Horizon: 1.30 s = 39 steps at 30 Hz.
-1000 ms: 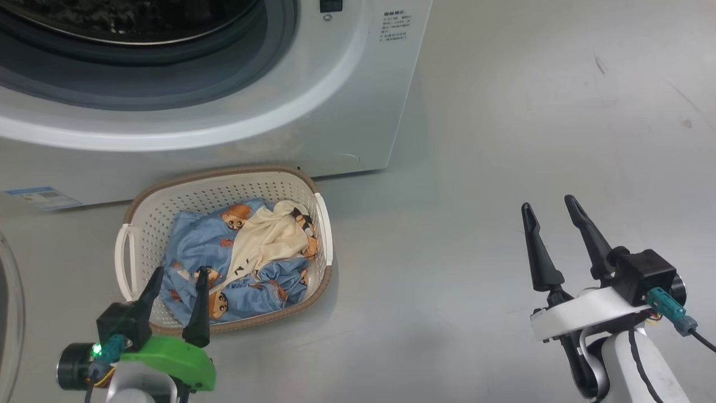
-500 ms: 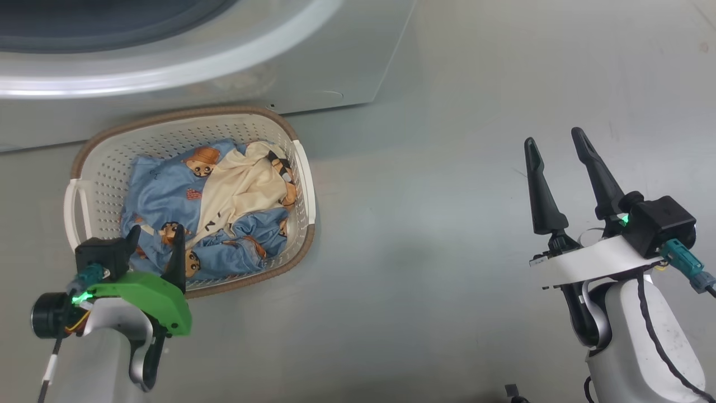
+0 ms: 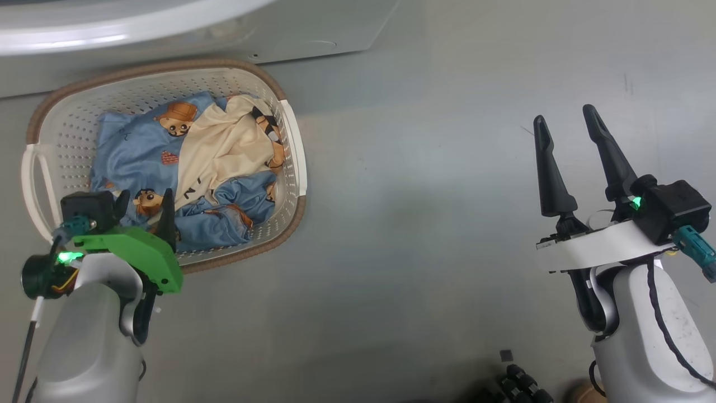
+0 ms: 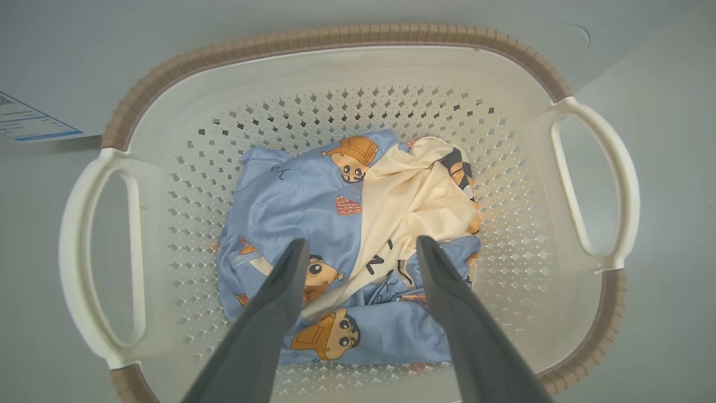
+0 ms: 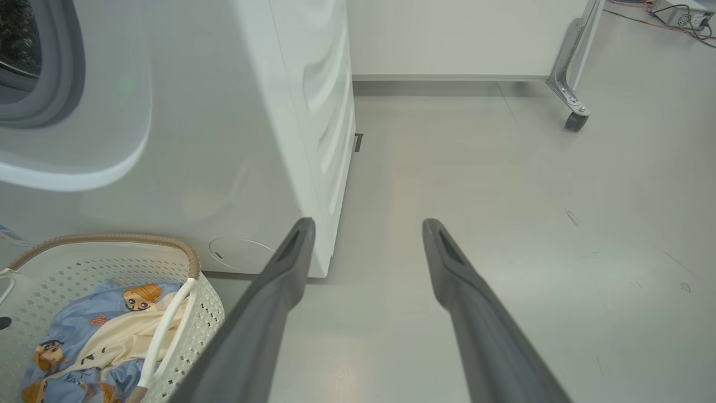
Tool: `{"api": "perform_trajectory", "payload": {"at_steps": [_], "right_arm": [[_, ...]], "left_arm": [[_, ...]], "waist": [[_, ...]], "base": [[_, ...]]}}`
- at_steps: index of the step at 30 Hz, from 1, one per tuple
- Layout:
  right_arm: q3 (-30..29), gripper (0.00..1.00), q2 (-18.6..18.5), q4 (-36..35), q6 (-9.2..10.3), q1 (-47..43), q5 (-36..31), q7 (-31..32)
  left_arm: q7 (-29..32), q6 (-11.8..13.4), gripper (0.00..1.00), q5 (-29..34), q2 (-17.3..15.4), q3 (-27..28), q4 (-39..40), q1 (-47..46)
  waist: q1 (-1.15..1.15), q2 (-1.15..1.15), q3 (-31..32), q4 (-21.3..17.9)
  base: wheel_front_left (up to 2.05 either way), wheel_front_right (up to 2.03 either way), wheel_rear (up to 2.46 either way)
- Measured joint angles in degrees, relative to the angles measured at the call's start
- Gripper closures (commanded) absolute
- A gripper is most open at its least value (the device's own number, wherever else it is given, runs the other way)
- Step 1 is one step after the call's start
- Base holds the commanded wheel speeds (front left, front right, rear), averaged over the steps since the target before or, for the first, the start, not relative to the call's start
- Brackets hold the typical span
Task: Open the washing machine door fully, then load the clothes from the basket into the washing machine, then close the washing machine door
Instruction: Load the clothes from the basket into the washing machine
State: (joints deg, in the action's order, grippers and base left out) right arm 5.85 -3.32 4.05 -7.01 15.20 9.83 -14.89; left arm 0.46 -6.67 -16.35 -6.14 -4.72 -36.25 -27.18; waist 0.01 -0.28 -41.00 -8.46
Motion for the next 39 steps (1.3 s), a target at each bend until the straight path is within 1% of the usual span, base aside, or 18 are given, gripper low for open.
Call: {"api": "perform_trajectory", "payload": {"at_steps": [10,19,30,39], "right_arm": [[-1.07,0.00,-0.49,-1.85,0.00,1.06,-0.38,0.00],[-1.51,0.00,-0.91,-3.63,0.00,2.16,-0.48,0.00],[-1.69,0.00,-1.23,-4.95,0.00,3.62,-0.90,-0.01],[-1.97,0.00,-1.21,-5.27,0.00,4.37,-0.90,-0.01]], "left_arm": [[0.33,-0.37,0.00,-0.81,-0.62,-0.41,-4.23,-6.71],[0.41,-0.43,0.00,-0.81,-1.98,-0.55,-7.43,-11.63],[-0.60,-0.45,0.00,-1.15,-1.83,-1.66,-10.17,-17.10],[-0.78,-0.47,0.00,-3.92,-0.47,-5.01,-11.45,-19.98]], "waist": [[0.00,0.00,-4.91,0.26],[0.00,0.00,-9.51,0.76],[0.00,0.00,-14.61,1.49],[0.00,0.00,-17.77,1.72]], "base": [[0.00,0.00,0.00],[0.00,0.00,0.00],[0.00,0.00,0.00],[0.00,0.00,0.00]]}}
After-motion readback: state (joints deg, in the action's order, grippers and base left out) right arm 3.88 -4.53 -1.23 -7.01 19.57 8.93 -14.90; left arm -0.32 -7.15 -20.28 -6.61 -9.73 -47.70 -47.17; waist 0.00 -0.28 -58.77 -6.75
